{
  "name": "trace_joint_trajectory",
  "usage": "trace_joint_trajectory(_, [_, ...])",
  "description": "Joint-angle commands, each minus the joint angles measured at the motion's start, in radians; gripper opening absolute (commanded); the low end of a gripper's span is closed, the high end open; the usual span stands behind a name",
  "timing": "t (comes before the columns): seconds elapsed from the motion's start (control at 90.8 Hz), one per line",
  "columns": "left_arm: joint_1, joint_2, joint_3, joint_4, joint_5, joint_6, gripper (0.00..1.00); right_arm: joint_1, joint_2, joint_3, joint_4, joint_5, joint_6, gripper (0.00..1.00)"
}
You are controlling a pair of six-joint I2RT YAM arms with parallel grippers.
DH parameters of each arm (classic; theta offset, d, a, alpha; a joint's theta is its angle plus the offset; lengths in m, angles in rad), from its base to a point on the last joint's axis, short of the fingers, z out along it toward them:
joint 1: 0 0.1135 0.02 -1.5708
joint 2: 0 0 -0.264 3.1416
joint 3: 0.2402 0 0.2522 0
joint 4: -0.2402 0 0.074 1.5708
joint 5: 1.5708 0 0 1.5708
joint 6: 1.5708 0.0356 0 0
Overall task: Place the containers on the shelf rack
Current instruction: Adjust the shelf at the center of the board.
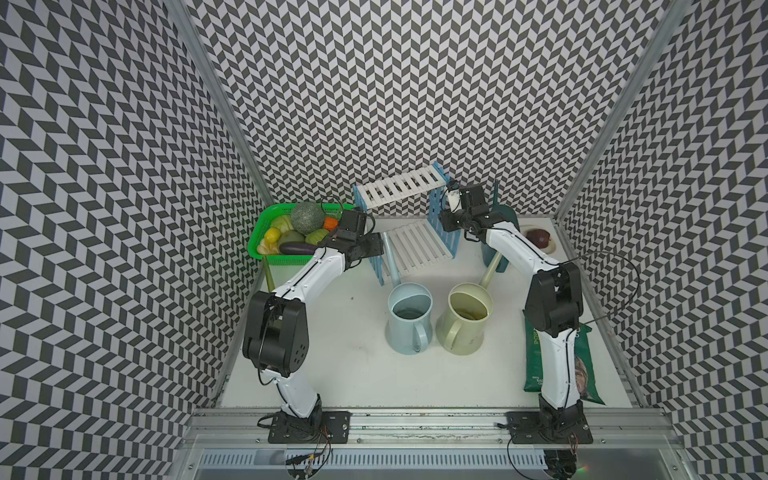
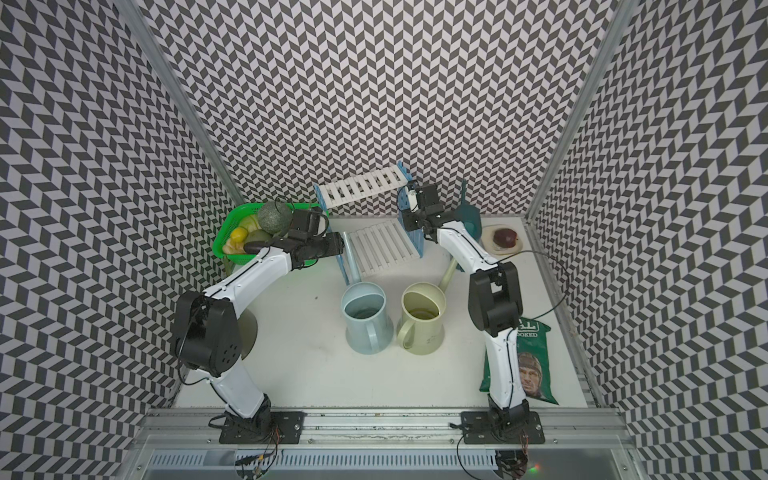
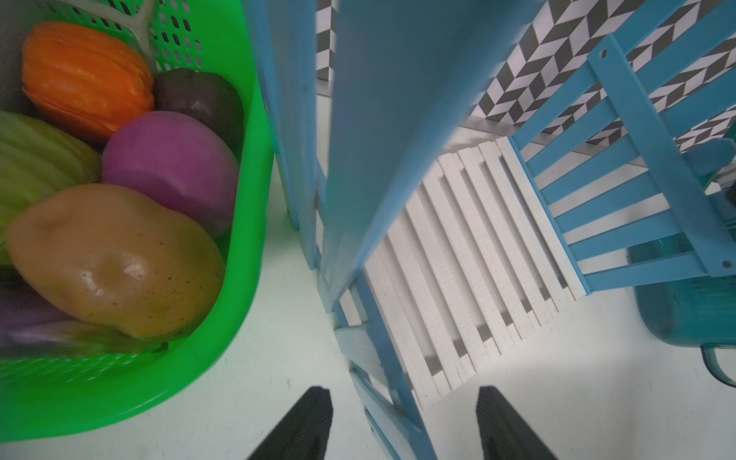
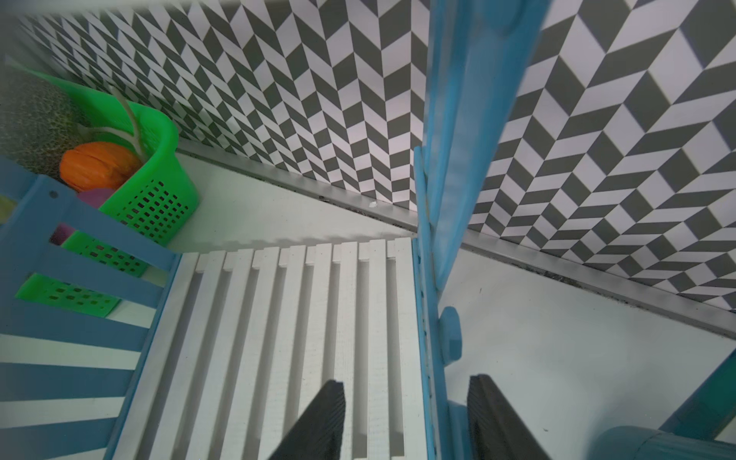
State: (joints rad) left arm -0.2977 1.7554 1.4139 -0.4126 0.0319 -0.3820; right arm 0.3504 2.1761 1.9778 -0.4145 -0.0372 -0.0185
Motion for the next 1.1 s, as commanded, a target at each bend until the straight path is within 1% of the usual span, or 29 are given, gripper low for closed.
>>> trace_joint_trajectory(0.0, [0.0, 0.011, -0.007, 0.013, 0.009, 0.022, 0.6, 0.004, 0.017, 0.014, -0.026, 0.035, 0.009, 0.46])
trace_joint_trajectory(0.088, [0.0, 0.017, -0.005, 0.014, 0.018, 0.026, 0.58, 0.004, 0.007, -0.002, -0.028, 0.037, 0.015, 0.39])
trace_joint_trajectory(0.165, [0.0, 0.024, -0.003, 0.012, 0.023, 0.03, 0.58, 0.007, 0.0, -0.024, -0.024, 0.042, 0.016, 0.38])
trace_joint_trajectory(0.242, [0.0, 0.026, -0.001, 0.012, 0.03, 0.032, 0.56, 0.008, -0.001, -0.033, -0.034, 0.084, 0.02, 0.47])
trace_joint_trajectory(0.319, [0.0, 0.026, -0.002, 0.012, 0.031, 0.032, 0.56, 0.009, -0.005, -0.04, -0.041, 0.119, 0.022, 0.53])
trace_joint_trajectory(0.463, [0.0, 0.023, -0.004, 0.011, 0.028, 0.034, 0.56, 0.01, -0.025, -0.057, -0.049, 0.164, 0.028, 0.56])
trace_joint_trajectory(0.595, [0.002, 0.013, -0.013, 0.016, 0.027, 0.039, 0.56, 0.01, -0.052, -0.101, -0.009, 0.151, 0.034, 0.59])
trace_joint_trajectory(0.672, [0.002, 0.012, -0.016, 0.015, 0.025, 0.043, 0.56, 0.01, -0.058, -0.111, 0.0, 0.126, 0.038, 0.56])
trace_joint_trajectory(0.738, [0.004, 0.012, -0.017, 0.015, 0.019, 0.046, 0.55, 0.01, -0.059, -0.113, -0.001, 0.107, 0.048, 0.5])
trace_joint_trajectory(0.87, [0.012, 0.02, -0.011, 0.012, 0.011, 0.052, 0.49, 0.013, -0.063, -0.125, 0.009, 0.097, 0.062, 0.39])
trace_joint_trajectory(0.914, [0.013, 0.021, -0.008, 0.011, 0.01, 0.058, 0.47, 0.015, -0.067, -0.133, 0.012, 0.1, 0.066, 0.38])
trace_joint_trajectory(1.091, [0.014, 0.03, 0.002, 0.011, 0.008, 0.081, 0.45, 0.029, -0.127, -0.216, 0.049, 0.132, 0.094, 0.3])
